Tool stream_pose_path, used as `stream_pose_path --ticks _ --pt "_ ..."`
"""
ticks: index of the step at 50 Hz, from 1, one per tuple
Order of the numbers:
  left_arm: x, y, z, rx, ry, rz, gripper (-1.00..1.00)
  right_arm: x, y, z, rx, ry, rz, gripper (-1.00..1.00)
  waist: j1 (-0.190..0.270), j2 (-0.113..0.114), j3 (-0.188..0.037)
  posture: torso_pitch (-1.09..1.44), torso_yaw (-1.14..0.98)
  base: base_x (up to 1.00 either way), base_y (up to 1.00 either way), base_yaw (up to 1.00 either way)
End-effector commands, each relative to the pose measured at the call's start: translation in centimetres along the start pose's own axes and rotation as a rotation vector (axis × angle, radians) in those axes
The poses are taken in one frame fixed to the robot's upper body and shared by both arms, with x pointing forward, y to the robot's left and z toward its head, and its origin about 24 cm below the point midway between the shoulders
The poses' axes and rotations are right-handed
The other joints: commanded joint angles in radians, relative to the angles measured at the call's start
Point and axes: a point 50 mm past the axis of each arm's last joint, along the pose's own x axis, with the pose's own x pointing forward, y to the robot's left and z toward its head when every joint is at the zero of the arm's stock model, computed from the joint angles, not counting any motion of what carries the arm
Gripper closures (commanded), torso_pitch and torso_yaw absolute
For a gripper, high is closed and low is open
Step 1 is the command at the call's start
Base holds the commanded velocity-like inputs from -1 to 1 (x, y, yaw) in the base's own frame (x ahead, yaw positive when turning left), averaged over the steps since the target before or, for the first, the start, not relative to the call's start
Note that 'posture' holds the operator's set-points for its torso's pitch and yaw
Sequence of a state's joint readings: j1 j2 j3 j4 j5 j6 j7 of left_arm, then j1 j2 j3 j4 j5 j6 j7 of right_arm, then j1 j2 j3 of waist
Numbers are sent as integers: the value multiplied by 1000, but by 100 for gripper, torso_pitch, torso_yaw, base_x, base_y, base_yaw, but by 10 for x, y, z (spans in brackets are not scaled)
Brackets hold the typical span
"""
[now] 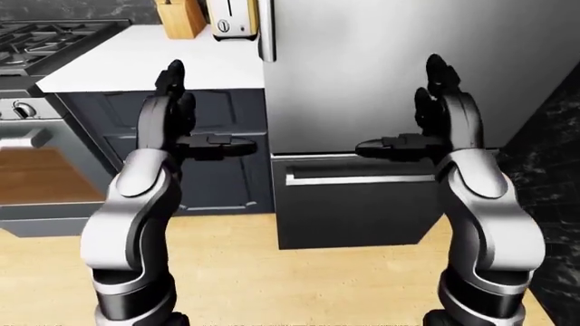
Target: Push down the lever of the toaster to turn it on.
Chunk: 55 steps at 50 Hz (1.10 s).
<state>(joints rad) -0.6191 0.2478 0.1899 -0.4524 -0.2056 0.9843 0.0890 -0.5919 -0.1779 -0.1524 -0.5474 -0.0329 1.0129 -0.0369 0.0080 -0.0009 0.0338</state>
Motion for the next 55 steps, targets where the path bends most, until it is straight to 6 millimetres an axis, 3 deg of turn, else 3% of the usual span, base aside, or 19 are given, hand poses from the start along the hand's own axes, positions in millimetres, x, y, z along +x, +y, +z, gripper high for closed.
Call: stream_pose_path --ticks 1,13,20,31,34,35,37,38,40,45,46,47,48,49,52,55 --pt "-3 1 21 5 -85 12 -100 -3 -1 18 11 -65 2 -100 0 1 -24 0 0 0 0 0" --pt "-5 5 47 18 -140 21 -100 9 2 46 -5 -96 13 -100 -3 4 -16 0 0 0 0 0" --pt "-14 5 62 7 -167 18 -100 -8 -4 69 31 -142 28 -100 1 3 -12 0 0 0 0 0" --pt "-19 4 67 7 -188 21 -100 -13 1 68 53 -161 55 -100 -2 3 -7 0 0 0 0 0" --pt "-20 5 68 4 -189 23 -100 -14 0 71 61 -172 52 -100 -3 5 -10 0 0 0 2 0" --pt "-20 6 68 2 -190 25 -100 -14 -1 71 66 -175 53 -100 -6 11 -32 0 0 0 34 0" --pt "-20 5 68 0 -189 21 -100 -14 0 72 71 -177 53 -100 -4 -19 -21 0 0 0 39 0" --pt "-20 5 69 0 -190 20 -100 -15 0 73 71 -177 53 -100 -7 -30 -26 0 0 0 40 0" --pt "-20 6 69 -1 -191 22 -100 -16 2 74 64 -176 62 -100 -7 -31 -38 0 0 0 39 0" --pt "-23 5 73 -3 -198 18 -100 -18 1 77 70 -179 58 -100 -17 31 -8 0 0 0 39 0" --pt "-24 4 73 0 -197 17 -100 -18 1 77 71 -180 58 -100 -20 60 -14 0 0 0 39 0" --pt "-24 4 73 4 -198 17 -100 -19 1 78 70 -180 58 -100 -20 113 -29 0 0 0 38 0" --pt "-23 4 73 5 -198 16 -100 -19 1 78 71 -181 58 -100 -14 74 -23 0 0 0 38 0" --pt "-24 4 73 5 -199 16 -100 -19 1 79 72 -181 59 -100 -18 80 -15 0 0 0 38 0" --pt "-24 5 76 6 -201 14 -100 -19 2 81 73 -183 60 -100 -16 45 -17 0 0 0 39 0" --pt "-23 6 77 4 -202 16 -100 -19 2 82 71 -184 60 -100 -21 17 -4 0 0 0 39 0"
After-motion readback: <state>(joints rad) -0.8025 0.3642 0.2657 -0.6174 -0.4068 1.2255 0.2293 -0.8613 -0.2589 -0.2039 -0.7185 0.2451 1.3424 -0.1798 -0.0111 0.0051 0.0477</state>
